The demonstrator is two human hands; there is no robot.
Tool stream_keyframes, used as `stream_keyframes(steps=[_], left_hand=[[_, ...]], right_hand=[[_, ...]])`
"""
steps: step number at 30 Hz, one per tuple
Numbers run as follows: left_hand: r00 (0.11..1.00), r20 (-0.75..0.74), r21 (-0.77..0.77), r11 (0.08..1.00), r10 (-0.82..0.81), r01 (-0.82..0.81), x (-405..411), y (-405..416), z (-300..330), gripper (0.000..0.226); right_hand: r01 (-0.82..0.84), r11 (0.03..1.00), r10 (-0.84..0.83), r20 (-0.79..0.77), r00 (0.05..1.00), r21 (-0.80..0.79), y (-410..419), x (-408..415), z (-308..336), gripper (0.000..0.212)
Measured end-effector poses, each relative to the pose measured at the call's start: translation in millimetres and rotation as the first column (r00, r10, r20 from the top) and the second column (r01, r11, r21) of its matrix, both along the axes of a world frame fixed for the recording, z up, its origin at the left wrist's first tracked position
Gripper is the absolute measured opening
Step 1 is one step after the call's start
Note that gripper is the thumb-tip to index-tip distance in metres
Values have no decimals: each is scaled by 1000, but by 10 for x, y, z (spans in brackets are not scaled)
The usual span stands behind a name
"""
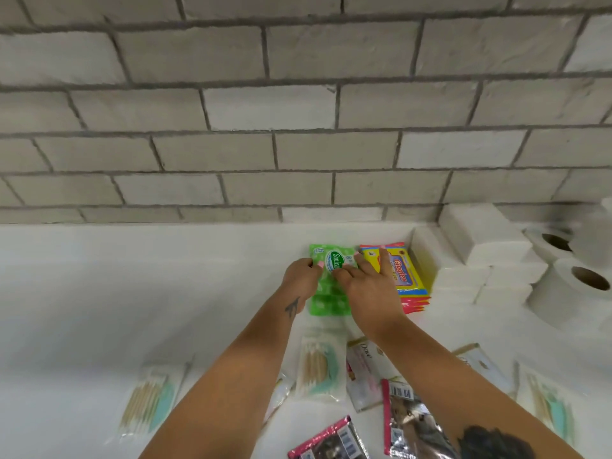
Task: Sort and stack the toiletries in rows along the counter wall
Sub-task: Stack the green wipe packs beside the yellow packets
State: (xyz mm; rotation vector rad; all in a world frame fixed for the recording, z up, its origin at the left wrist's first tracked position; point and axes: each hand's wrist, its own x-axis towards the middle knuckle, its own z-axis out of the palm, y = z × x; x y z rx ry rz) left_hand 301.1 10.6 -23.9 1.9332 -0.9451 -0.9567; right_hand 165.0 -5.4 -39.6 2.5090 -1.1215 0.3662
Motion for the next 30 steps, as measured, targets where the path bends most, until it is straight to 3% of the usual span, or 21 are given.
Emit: stream_keyframes(steps=[3, 7, 13, 18, 23, 26, 30], left_hand=[[995, 99, 39, 999, -15, 11, 2, -87, -125, 36], [992, 123, 45, 999, 10, -15, -13, -147, -276, 30], [969, 245, 73, 997, -16, -2, 2, -172, -305, 42], [977, 211, 45, 999, -8, -1, -10, -203, -389, 29], [968, 251, 34, 999, -2, -7, -76, -124, -287, 39], [959, 282, -3, 1000, 25, -25, -100, -67, -213, 47], [949, 310, -96, 995, 60, -32, -123, 76, -123, 49]], right_hand=[[30, 999, -29, -36, 999, 12, -59, 45, -59, 58], [44, 994, -36, -83, 996, 104, -81, 73, -44, 49], [78, 982, -42, -205, 978, 169, -71, 131, -66, 50], [85, 982, -41, -247, 968, 170, -43, 154, -33, 54], [77, 980, -20, -288, 957, 185, -19, 139, 26, 62], [33, 981, 3, -186, 983, 191, 27, 58, 77, 61], [-75, 983, 56, 111, 992, 169, 99, -100, 153, 49]])
